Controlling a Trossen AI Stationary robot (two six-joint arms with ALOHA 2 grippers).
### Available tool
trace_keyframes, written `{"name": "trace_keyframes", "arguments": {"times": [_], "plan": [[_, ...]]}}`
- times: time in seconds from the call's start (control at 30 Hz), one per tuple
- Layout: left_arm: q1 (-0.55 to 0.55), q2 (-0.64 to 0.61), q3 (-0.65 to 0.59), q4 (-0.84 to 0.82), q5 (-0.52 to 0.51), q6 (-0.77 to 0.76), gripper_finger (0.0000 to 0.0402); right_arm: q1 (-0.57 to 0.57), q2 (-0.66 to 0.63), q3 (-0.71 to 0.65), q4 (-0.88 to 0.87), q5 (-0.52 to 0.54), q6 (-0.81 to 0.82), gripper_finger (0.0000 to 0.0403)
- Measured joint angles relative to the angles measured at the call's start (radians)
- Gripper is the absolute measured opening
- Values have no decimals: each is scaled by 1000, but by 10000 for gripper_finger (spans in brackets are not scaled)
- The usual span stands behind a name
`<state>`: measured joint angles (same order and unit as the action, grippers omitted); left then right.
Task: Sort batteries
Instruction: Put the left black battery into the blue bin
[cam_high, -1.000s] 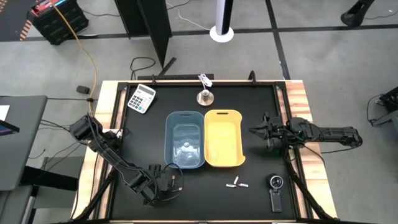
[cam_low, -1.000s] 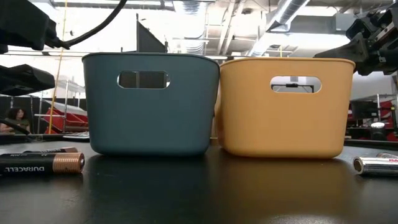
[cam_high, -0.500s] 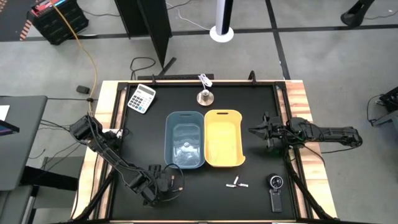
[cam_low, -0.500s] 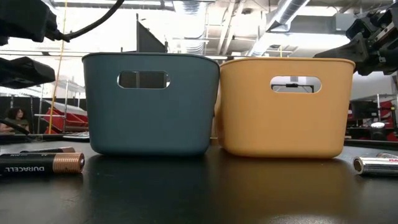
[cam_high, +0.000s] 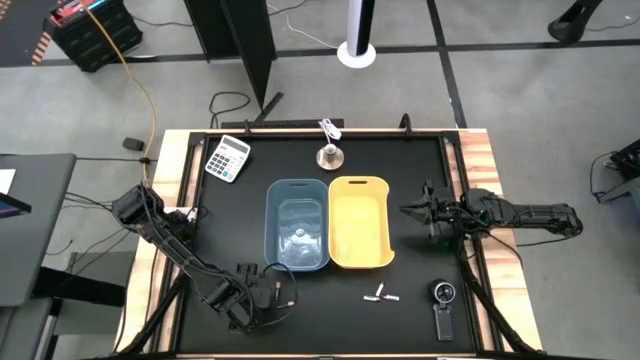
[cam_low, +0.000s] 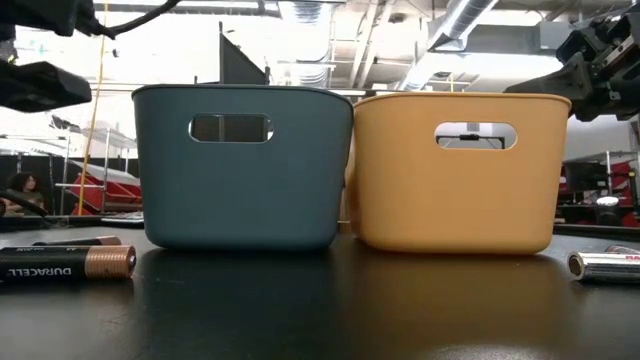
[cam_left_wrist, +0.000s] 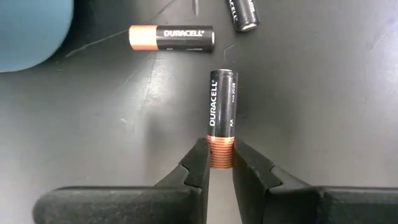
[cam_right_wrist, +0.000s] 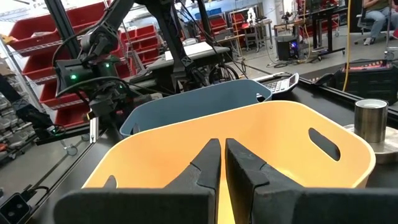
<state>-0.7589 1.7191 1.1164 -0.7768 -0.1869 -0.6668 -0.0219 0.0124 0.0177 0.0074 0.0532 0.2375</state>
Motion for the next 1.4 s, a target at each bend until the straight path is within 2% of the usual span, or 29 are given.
{"name": "trace_keyframes", "arguments": {"times": [0.23,0.37,0.43,0.53,0.63,0.7,0.93,1.1,1.4], "plan": [[0,-6,84,-75,-11,32,40,0,0,0,0,0,0,43],[0,-41,143,-108,-62,57,40,0,0,0,0,0,0,43],[0,-64,173,-120,-114,80,40,0,0,0,0,0,-1,43],[8,-106,213,-140,-251,130,40,0,0,0,0,0,-2,43],[49,-142,236,-161,-375,151,41,0,0,0,0,0,-1,43],[94,-161,237,-168,-418,153,42,0,0,0,0,0,-1,43],[301,-166,237,-166,-417,242,44,0,0,0,0,0,-1,43],[434,-164,237,-138,-338,327,45,0,0,0,0,0,-1,43],[527,-164,237,-113,-254,393,60,0,0,0,0,0,-2,43]]}}
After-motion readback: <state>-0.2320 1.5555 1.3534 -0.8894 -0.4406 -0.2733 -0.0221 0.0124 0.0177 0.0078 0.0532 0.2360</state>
